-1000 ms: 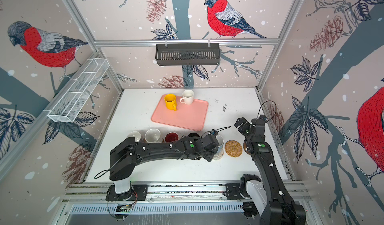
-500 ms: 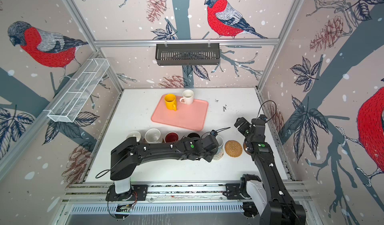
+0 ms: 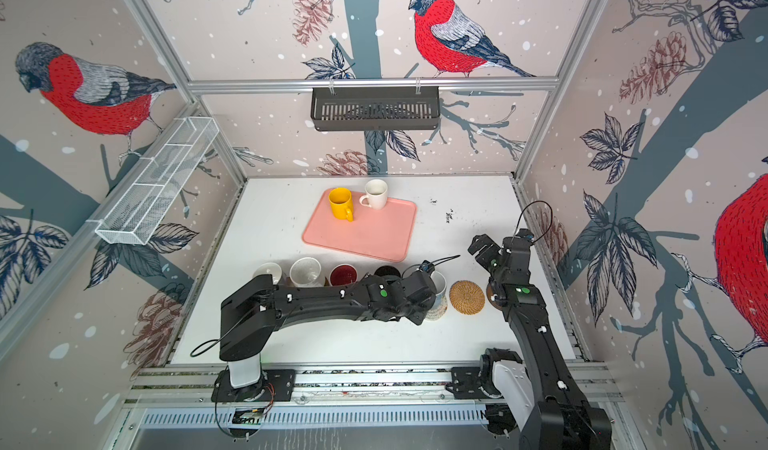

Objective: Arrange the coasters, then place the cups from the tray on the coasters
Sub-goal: 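Lower the blue floral mug onto the woven coaster with the left gripper, then open and raise the left gripper while the right gripper reaches toward the tray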

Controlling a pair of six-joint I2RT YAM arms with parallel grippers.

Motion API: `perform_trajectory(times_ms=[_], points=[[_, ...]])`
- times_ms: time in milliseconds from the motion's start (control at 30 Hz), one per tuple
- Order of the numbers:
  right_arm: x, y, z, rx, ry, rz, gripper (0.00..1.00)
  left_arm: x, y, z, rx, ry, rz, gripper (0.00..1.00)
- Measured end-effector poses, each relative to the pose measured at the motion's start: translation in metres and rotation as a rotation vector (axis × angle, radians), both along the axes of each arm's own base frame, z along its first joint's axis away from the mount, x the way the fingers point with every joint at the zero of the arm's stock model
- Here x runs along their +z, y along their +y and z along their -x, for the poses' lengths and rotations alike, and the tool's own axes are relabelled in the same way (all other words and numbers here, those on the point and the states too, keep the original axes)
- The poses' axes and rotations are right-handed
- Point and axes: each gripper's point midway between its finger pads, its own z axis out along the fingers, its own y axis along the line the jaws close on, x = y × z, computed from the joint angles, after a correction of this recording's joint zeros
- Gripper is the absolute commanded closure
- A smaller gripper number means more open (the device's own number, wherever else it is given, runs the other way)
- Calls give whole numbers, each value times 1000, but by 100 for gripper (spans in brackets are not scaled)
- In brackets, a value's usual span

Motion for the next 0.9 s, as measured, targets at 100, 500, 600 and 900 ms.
perform_trajectory(times_ms=[100,500,600,900], points=[[0,0,0,0,0,0,1,0,-1,2,-4,0,0,76],[1,1,-1,6,-5,-3,0,12,-8,1,-10,-14,20,50],[1,1,-1,6,-5,-4,1,15,-9,0,-14,-21,21,41],[2,4,-2,34,-12,2,1,33,-7,-2,-10,-49,50,15]])
